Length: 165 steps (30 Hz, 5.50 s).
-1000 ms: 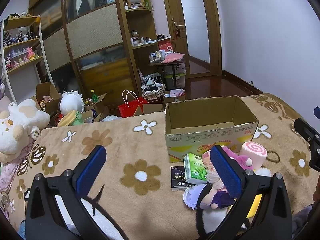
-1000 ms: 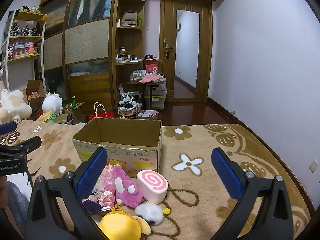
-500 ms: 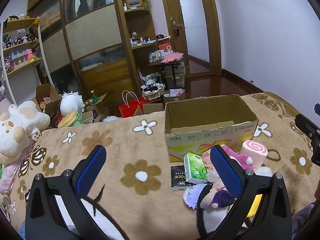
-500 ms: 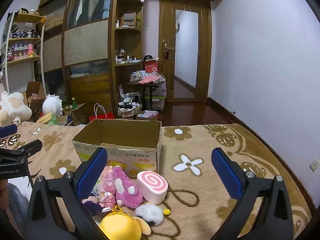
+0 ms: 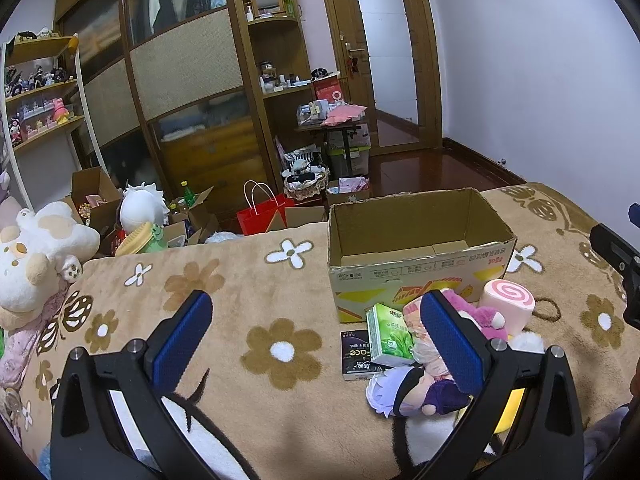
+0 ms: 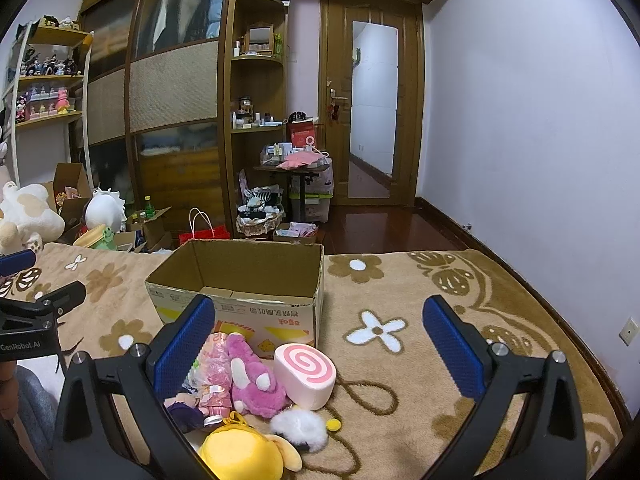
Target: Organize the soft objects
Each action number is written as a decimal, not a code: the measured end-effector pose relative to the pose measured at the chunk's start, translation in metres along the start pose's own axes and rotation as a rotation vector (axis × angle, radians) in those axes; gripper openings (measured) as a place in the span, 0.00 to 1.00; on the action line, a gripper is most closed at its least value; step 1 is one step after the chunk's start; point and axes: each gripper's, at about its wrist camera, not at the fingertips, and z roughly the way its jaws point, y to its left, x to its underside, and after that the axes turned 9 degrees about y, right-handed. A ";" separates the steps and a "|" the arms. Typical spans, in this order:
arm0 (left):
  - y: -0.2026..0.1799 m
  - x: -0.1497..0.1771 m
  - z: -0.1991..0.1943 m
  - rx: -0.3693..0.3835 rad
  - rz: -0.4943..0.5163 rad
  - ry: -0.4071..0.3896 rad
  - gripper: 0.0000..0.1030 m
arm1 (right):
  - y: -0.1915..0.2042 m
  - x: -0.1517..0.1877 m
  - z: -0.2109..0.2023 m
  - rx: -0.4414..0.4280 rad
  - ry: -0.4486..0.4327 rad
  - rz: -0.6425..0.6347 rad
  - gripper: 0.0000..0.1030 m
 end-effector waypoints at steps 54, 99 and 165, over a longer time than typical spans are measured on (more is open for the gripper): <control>0.007 -0.030 0.026 0.029 -0.015 0.038 1.00 | -0.008 -0.004 0.038 -0.007 0.116 0.032 1.00; -0.081 0.043 0.160 0.240 0.077 0.599 1.00 | -0.007 0.037 0.172 -0.100 0.528 0.078 0.99; -0.039 -0.020 0.064 0.165 -0.020 0.160 0.68 | 0.001 -0.009 0.058 -0.076 0.224 -0.008 0.33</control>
